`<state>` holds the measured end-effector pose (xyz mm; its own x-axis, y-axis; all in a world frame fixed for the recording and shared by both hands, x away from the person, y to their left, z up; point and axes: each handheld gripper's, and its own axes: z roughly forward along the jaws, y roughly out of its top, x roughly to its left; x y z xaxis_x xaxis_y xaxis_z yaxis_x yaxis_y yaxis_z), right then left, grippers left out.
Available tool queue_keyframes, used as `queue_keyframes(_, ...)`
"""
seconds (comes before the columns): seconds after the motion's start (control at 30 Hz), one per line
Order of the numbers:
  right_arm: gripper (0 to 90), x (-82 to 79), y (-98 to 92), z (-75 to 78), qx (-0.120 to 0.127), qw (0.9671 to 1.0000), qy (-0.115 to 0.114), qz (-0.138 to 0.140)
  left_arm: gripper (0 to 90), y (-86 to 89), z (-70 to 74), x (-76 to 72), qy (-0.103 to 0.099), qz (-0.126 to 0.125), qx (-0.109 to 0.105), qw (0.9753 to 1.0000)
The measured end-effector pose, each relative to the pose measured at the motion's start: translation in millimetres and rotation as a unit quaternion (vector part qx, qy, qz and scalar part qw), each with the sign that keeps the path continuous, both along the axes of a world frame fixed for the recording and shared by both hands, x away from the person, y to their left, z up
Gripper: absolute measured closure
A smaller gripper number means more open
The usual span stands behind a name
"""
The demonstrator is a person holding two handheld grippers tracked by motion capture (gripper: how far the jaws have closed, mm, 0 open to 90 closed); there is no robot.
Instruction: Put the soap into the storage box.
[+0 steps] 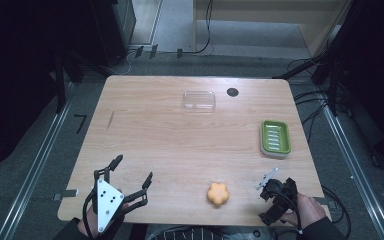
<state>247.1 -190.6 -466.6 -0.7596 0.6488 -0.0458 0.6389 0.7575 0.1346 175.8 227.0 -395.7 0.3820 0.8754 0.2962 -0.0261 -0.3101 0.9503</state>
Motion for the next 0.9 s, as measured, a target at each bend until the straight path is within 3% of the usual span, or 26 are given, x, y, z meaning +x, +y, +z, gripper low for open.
queue_keyframes(0.9,0.0,10.1,19.8,5.5,-0.019,0.9994,-0.015,0.027,13.0,0.0,-0.3,-0.3,0.0,0.0,0.003,1.0)
